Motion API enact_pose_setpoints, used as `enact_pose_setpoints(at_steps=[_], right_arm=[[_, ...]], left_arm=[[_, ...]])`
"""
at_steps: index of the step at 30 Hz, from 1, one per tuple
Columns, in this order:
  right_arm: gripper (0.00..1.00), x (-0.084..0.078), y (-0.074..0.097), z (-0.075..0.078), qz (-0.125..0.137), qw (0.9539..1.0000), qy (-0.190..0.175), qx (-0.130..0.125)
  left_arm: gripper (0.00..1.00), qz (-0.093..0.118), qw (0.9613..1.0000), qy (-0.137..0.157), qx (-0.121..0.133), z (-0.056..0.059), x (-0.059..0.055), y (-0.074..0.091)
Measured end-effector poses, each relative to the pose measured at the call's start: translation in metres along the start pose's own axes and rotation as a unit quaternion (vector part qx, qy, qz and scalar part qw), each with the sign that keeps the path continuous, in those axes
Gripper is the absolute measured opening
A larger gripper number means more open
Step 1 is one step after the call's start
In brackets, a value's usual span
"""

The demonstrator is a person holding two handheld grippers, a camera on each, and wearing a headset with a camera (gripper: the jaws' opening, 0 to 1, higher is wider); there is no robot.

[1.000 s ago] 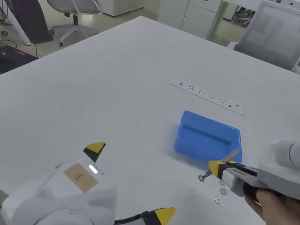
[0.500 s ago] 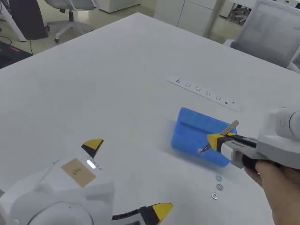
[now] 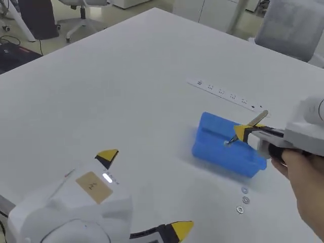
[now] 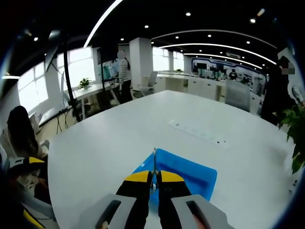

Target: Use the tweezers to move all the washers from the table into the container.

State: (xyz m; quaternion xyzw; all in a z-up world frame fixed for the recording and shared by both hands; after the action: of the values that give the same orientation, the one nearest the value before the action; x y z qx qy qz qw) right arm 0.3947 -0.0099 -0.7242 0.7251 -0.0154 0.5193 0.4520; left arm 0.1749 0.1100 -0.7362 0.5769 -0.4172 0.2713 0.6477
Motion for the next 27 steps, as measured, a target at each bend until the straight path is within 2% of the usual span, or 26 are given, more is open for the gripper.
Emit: enact_pose_setpoints(at_steps=[3,5,9,12,17,22,25,27], right_arm=[[0.02,-0.001,-0.010,0.002,-0.006,0.9995,-0.031,0.004],[0.02,-0.001,-0.017,0.004,-0.007,0.9995,-0.029,-0.006],[0.02,-0.005,-0.033,0.005,-0.023,0.9992,-0.031,-0.004],[0.02,-0.012,-0.043,0.004,-0.042,0.9990,-0.013,-0.009],[0.02,-0.020,-0.054,0.005,-0.059,0.9975,0.031,-0.022],[0.02,-0.024,-0.059,0.004,-0.064,0.9971,0.037,-0.021],[0.02,-0.026,-0.062,0.004,-0.065,0.9971,0.034,-0.019],[0.02,-0.029,-0.064,0.004,-0.069,0.9971,0.030,-0.017]], left_arm=[[0.97,-0.003,1.0000,-0.003,-0.001,0.000,-0.001,-0.001],[0.97,-0.005,1.0000,-0.001,-0.002,0.000,-0.001,-0.001],[0.97,-0.008,1.0000,0.000,-0.002,-0.001,-0.002,-0.002],[0.97,-0.004,1.0000,0.001,0.001,-0.003,-0.001,-0.002],[0.97,-0.007,1.0000,0.003,0.002,-0.003,-0.002,-0.002],[0.97,-0.014,0.9999,0.000,0.002,-0.003,-0.004,-0.004],[0.97,-0.004,1.0000,0.004,0.005,-0.004,-0.002,-0.002],[0.97,-0.006,0.9999,0.009,0.004,-0.005,-0.002,-0.002]])
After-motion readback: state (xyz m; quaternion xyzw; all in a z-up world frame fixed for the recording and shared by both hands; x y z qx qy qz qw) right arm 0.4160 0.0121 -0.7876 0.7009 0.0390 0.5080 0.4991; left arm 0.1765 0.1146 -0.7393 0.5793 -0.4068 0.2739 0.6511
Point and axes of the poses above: the centre of the closed fingertips' face, and the gripper's own axes: y roughly backward along the fingers, z roughly to its right, x roughly out of its top, the point moved 6 cm from there along y, roughly backward along the fingers, and after that the axes turned 8 degrees about -z, right-handed, at the moved point
